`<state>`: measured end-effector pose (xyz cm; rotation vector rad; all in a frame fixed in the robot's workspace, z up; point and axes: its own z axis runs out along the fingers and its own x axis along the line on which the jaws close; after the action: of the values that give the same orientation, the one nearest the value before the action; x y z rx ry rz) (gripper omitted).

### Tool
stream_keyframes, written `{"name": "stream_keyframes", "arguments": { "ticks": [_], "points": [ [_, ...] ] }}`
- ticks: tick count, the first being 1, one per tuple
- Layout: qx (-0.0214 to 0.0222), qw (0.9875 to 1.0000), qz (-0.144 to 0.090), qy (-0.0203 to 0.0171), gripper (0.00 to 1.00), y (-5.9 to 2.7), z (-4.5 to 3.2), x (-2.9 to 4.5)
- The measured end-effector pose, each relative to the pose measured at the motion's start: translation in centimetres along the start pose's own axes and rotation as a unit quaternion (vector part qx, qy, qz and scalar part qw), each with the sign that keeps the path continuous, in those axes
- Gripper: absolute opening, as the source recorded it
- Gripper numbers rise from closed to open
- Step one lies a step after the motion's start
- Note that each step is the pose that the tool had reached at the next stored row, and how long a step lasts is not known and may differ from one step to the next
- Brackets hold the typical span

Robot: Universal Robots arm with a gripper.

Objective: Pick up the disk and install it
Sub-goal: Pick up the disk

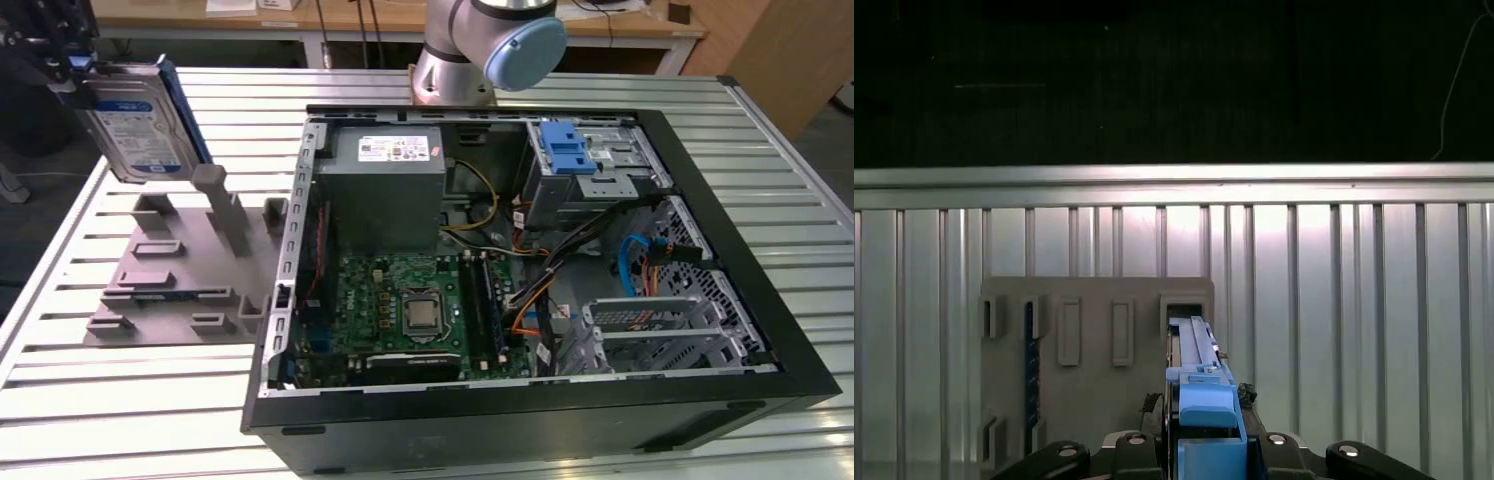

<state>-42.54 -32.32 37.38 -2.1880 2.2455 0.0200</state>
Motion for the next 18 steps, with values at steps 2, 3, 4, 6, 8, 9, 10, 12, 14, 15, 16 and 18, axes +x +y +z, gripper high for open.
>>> {"name": "stream_keyframes", "arguments": {
  "ticks": [2, 3, 4, 6, 8, 9, 10, 12, 14, 15, 16, 18],
  "points": [
    [0.0, 1.0, 0.0, 0.0, 0.36, 0.0, -0.36, -0.01],
    [0.0, 1.0, 0.0, 0.0, 0.36, 0.0, -0.53, -0.01],
    [0.0, 1.0, 0.0, 0.0, 0.36, 0.0, -0.69, -0.01],
    [0.0, 1.0, 0.0, 0.0, 0.36, 0.01, -1.09, -0.02],
    [0.0, 1.0, 0.0, 0.0, 0.36, 0.01, -1.5, -0.02],
    [0.0, 1.0, 0.0, 0.0, 0.36, 0.01, -1.7, -0.02],
    [0.0, 1.0, 0.0, 0.0, 0.36, 0.01, -1.91, -0.03],
    [0.0, 1.0, 0.0, 0.0, 0.36, 0.01, -2.25, -0.03],
    [0.0, 1.0, 0.0, -0.0004, 0.36, 0.01, -2.56, -0.04],
    [0.0, 1.0, 0.0, -0.0004, 0.36, 0.01, -2.73, -0.04],
    [0.0, 1.0, 0.0, -0.0005, 0.36, 0.01, -2.94, -0.04],
    [0.0, 1.0, 0.0, -0.0005, 0.36, 0.02, -3.37, -0.05]
  ]
}}
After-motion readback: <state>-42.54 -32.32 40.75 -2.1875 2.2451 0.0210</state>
